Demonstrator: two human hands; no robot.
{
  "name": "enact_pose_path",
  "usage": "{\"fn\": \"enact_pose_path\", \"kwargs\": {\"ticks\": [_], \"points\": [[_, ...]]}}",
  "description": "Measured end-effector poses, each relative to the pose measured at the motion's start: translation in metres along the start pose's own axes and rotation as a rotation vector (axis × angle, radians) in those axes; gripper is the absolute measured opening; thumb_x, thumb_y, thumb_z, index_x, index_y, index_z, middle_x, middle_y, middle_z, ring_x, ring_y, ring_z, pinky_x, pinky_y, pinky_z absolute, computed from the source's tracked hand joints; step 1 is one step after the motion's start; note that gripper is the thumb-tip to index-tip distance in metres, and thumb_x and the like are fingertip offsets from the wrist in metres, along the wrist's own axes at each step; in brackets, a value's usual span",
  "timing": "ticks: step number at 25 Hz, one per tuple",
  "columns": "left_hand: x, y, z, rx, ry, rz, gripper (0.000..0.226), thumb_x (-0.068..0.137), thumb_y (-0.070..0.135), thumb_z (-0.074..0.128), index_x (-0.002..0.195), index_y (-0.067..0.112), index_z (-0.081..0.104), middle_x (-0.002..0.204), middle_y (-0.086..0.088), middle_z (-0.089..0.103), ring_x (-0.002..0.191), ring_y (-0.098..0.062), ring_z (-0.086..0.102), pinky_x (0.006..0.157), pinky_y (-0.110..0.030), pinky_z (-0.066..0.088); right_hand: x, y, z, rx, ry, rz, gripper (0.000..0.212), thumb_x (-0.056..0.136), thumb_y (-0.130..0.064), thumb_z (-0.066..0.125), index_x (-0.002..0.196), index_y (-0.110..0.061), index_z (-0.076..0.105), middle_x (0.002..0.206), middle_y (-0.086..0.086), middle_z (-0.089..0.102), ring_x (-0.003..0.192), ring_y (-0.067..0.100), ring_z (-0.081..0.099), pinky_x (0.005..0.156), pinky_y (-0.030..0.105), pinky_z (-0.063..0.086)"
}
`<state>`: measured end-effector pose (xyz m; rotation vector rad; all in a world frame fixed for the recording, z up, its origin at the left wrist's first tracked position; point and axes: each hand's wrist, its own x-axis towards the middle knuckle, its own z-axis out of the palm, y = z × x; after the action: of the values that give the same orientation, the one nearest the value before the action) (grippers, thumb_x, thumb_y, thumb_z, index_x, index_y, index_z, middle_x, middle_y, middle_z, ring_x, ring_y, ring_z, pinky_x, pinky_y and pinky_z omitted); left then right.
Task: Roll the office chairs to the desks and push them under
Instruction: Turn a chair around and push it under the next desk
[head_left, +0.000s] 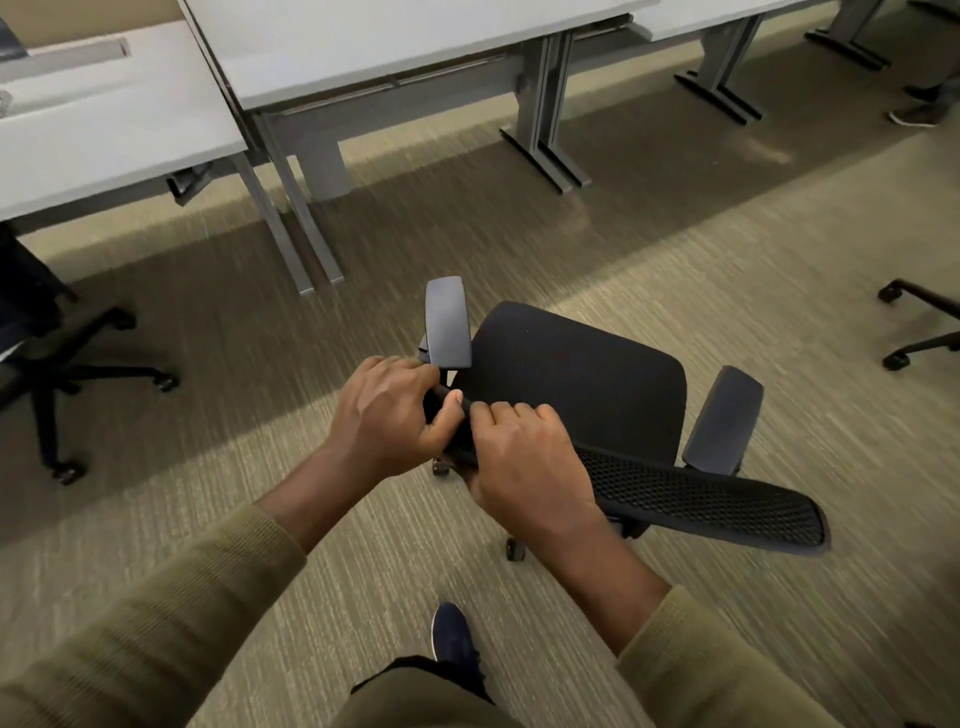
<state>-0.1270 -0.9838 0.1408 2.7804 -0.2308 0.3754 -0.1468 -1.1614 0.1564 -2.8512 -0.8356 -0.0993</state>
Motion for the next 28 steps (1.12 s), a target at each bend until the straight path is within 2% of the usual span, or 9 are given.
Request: {"fn": "enact_pose_path", "kwargs": {"ticks": [6, 11, 14, 18, 22, 28], "points": [[0.084, -0.003, 0.024, 0.051, -0.027, -0.106, 0.050, 0.090, 0.054, 0.039, 0.071, 0.014, 0.061, 0.067, 0.002, 0.059, 0.064, -0.018, 0.053, 0.071, -0.035, 0.039, 0.080, 0.074, -0.004, 0.007, -0.006, -0.085, 0.039, 0.094, -0.050, 0.052, 0.109, -0.015, 0.061, 0.092, 0.003, 0.067, 0.082, 0.024, 0.061, 0.075, 0.038, 0.042], [0.153, -0.002, 0.049, 0.089, 0.009, -0.165, 0.049, 0.092, 0.055, 0.040, 0.069, 0.015, 0.058, 0.064, 0.002, 0.056, 0.061, -0.018, 0.050, 0.067, -0.034, 0.033, 0.149, 0.143, -0.004, 0.008, 0.010, -0.195, 0.035, 0.086, -0.049, 0.062, 0.099, -0.016, 0.063, 0.085, 0.002, 0.066, 0.076, 0.025, 0.061, 0.071, 0.038, 0.041], [0.196, 0.003, 0.062, 0.104, 0.021, -0.237, 0.050, 0.093, 0.057, 0.037, 0.071, 0.017, 0.057, 0.065, 0.003, 0.055, 0.062, -0.019, 0.050, 0.068, -0.036, 0.038, 0.193, 0.184, -0.004, 0.007, -0.016, -0.271, 0.037, 0.087, -0.054, 0.061, 0.098, -0.019, 0.062, 0.085, 0.000, 0.065, 0.077, 0.023, 0.060, 0.072, 0.036, 0.039], [0.246, 0.008, 0.078, 0.089, 0.032, -0.322, 0.049, 0.094, 0.057, 0.035, 0.074, 0.019, 0.058, 0.068, 0.004, 0.056, 0.064, -0.018, 0.051, 0.072, -0.038, 0.043, 0.251, 0.237, -0.011, 0.008, -0.095, -0.376, 0.047, 0.085, -0.058, 0.043, 0.105, -0.021, 0.062, 0.093, -0.001, 0.066, 0.084, 0.022, 0.061, 0.076, 0.037, 0.042], [0.295, 0.007, 0.092, 0.108, 0.036, -0.353, 0.050, 0.096, 0.057, 0.031, 0.077, 0.020, 0.059, 0.072, 0.004, 0.058, 0.067, -0.017, 0.054, 0.072, -0.038, 0.042, 0.312, 0.286, -0.013, -0.026, -0.127, -0.457, 0.043, 0.084, -0.046, 0.062, 0.118, -0.021, 0.062, 0.104, -0.001, 0.068, 0.094, 0.023, 0.063, 0.083, 0.038, 0.046], [0.370, -0.028, 0.106, 0.111, 0.047, -0.417, 0.053, 0.095, 0.058, 0.030, 0.079, 0.018, 0.060, 0.074, 0.002, 0.060, 0.071, -0.020, 0.056, 0.076, -0.040, 0.042, 0.413, 0.320, -0.007, -0.073, -0.162, -0.537, 0.052, 0.079, -0.044, 0.065, 0.126, -0.023, 0.059, 0.111, -0.002, 0.067, 0.099, 0.023, 0.063, 0.085, 0.039, 0.045]]}}
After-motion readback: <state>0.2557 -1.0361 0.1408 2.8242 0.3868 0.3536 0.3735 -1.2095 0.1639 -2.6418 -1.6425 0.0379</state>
